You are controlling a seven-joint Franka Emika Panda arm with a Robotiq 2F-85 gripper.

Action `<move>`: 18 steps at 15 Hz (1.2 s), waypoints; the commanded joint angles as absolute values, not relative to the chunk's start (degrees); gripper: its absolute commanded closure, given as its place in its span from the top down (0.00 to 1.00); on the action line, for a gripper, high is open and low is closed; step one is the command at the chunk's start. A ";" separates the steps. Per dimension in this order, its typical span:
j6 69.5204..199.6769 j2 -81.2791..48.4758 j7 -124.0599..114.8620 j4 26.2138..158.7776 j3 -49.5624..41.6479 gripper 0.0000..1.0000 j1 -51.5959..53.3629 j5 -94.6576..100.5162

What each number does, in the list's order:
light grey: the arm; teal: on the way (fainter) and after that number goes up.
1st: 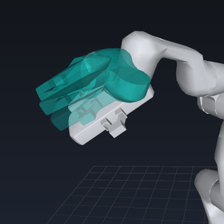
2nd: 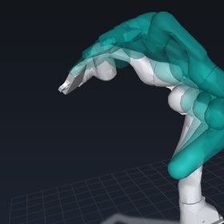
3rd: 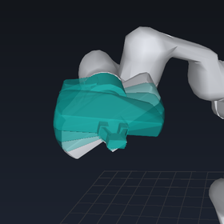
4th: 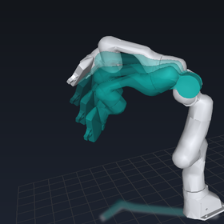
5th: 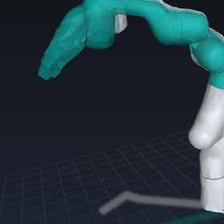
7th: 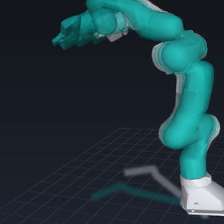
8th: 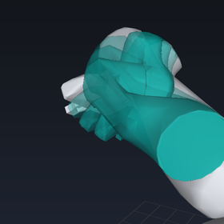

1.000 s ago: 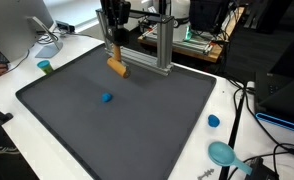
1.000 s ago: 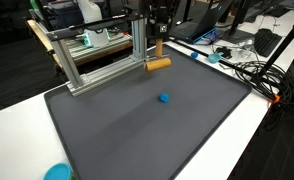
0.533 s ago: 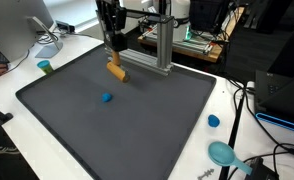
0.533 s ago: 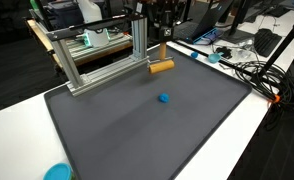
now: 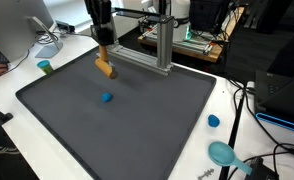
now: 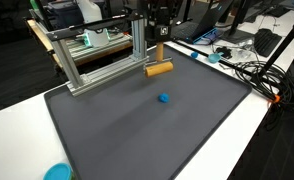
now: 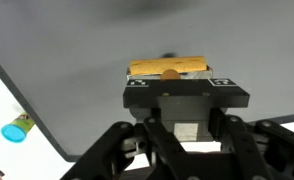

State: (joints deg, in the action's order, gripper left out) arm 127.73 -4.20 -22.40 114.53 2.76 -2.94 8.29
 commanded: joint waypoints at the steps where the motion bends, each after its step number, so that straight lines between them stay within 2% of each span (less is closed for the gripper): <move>1: 126.44 -5.50 -17.20 109.87 0.45 0.21 -2.55 3.89; 7: 127.52 -5.74 -19.42 111.33 -0.38 0.21 -1.31 6.37; 8: 127.51 -6.12 -19.56 111.39 -0.36 0.46 -1.03 6.38; 10: 127.52 -6.50 -19.56 111.42 -0.42 0.46 -0.93 6.37; 11: 127.52 -6.50 -19.55 111.41 -0.52 0.21 -0.95 6.37; 18: 136.65 -13.07 -20.18 112.44 -0.85 0.21 -0.15 5.16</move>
